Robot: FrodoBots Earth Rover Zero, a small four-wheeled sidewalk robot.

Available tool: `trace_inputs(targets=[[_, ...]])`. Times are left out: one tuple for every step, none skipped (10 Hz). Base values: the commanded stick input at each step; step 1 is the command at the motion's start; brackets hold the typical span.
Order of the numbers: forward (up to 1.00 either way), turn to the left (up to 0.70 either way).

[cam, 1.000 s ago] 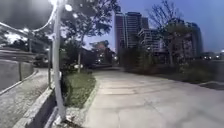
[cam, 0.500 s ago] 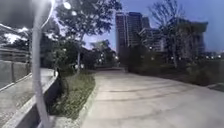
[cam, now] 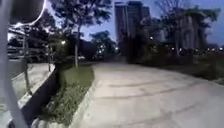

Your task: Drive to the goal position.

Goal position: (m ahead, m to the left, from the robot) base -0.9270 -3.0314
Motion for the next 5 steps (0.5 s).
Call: trace_inputs(targets=[[-0.70,0.00],[-0.70,-0.15],[-0.39,-0.50],[0.00,-0.70],[0.00,-0.70]])
